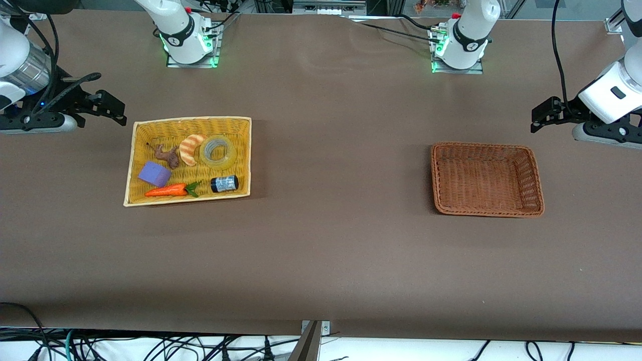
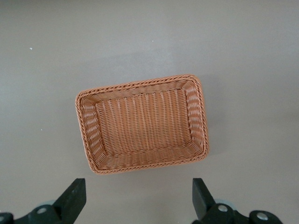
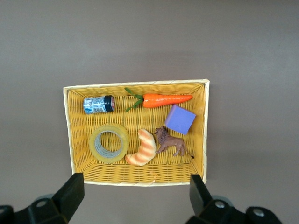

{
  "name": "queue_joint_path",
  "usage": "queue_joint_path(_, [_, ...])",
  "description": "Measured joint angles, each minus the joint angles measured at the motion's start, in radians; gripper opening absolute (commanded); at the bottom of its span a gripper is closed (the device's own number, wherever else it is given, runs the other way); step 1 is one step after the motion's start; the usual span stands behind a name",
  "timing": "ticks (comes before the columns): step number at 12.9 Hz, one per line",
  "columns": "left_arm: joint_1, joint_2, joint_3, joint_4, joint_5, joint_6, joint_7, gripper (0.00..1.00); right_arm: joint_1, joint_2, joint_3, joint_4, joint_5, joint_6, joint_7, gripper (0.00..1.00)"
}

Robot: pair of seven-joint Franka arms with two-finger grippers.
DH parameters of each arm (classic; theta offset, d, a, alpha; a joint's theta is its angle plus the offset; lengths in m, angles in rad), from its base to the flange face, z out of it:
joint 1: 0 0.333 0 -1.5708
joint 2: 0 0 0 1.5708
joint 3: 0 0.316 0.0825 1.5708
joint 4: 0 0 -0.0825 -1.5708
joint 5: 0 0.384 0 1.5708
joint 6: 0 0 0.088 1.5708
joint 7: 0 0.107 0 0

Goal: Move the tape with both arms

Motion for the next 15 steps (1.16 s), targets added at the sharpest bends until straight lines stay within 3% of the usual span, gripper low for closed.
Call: queue_joint_path(15, [0.001,0.0,0.005,0.0,0.0,0.0,0.0,1.0,0.0,0.005,0.003,-0.001,0.0,-0.015,0.0,1.0])
